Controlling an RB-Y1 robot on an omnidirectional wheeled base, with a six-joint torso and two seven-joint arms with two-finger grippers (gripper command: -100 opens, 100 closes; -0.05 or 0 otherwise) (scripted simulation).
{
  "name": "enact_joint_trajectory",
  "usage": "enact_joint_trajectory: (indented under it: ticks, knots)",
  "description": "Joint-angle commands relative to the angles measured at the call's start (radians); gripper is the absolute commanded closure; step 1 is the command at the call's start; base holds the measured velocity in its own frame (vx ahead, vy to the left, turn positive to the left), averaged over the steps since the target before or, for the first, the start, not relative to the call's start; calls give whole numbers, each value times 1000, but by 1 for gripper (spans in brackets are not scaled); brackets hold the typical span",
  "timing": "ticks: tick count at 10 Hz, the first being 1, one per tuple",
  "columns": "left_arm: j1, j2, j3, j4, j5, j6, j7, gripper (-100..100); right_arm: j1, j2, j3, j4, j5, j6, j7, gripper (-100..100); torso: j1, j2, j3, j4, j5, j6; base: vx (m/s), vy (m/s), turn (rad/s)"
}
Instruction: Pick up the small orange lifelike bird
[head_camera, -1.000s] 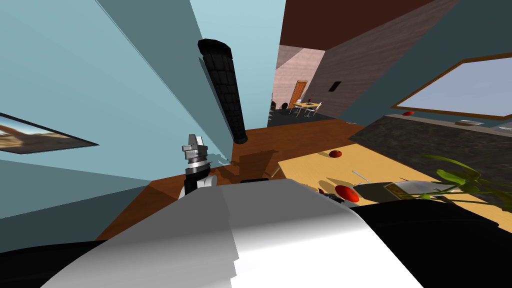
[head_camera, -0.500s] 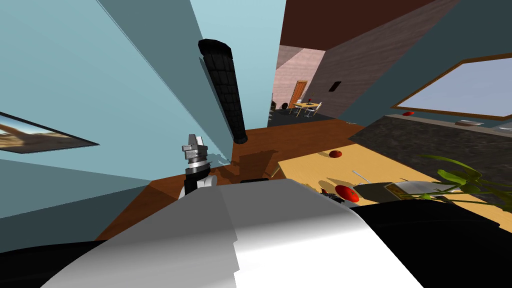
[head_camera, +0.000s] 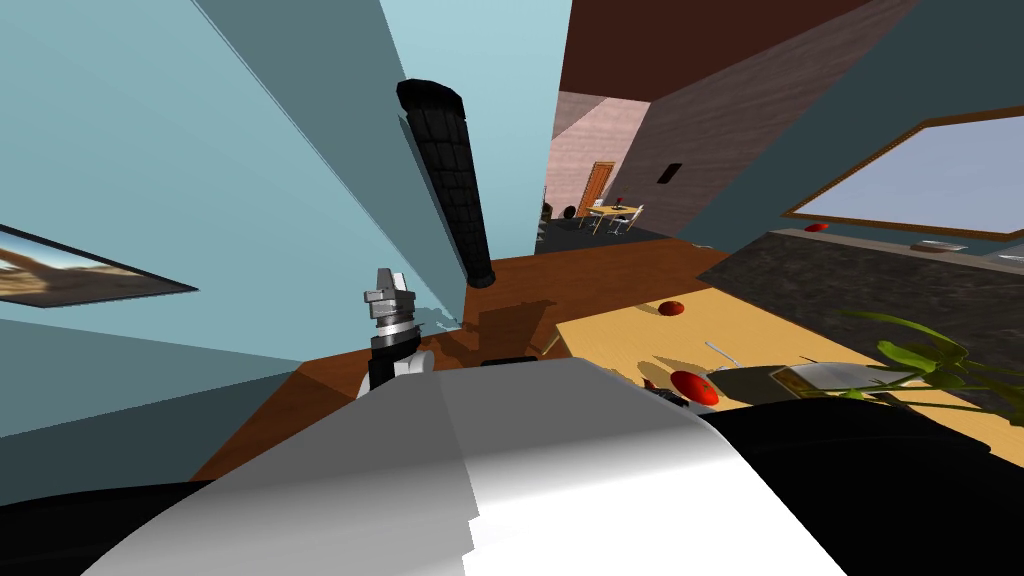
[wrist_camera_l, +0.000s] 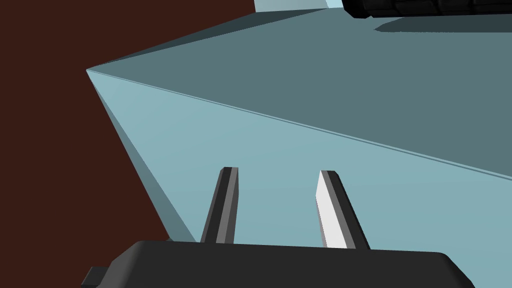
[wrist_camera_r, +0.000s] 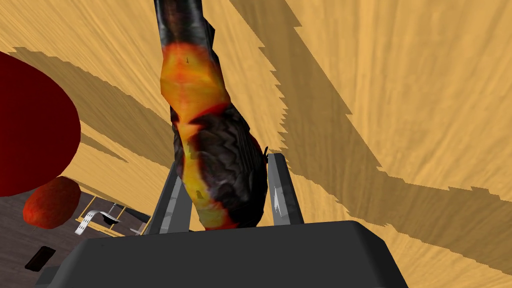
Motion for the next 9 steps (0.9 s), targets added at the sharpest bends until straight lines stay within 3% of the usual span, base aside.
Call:
enact_joint_trajectory:
  ticks: [1,3,4,6,7,8,9]
  knots:
    - [0,0,0,0,0,0,0,0,31,-7,-5,-38,50,18,-50,100,0,0,0,0,0,0,19,-11,11]
    - [0,0,0,0,0,0,0,0,31,-7,-5,-38,89,18,-98,100,0,0,0,0,0,0,7,-5,1]
    - [0,0,0,0,0,0,0,0,61,-14,-6,-79,129,38,-133,100,0,0,0,0,0,0,10,-7,8]
    - [0,0,0,0,0,0,0,0,61,-14,-6,-79,161,38,-180,100,0,0,0,0,0,0,6,-4,0]
    - [0,0,0,0,0,0,0,0,92,-20,-8,-120,204,58,-212,100,1,0,0,0,0,0,12,-6,9]
    - [0,0,0,0,0,0,0,0,92,-20,-8,-120,232,58,-240,100,1,0,0,0,1,0,12,-7,0]
    - [0,0,0,0,0,0,0,0,92,-20,-8,-120,233,58,-261,100,1,0,0,0,1,0,0,0,0]
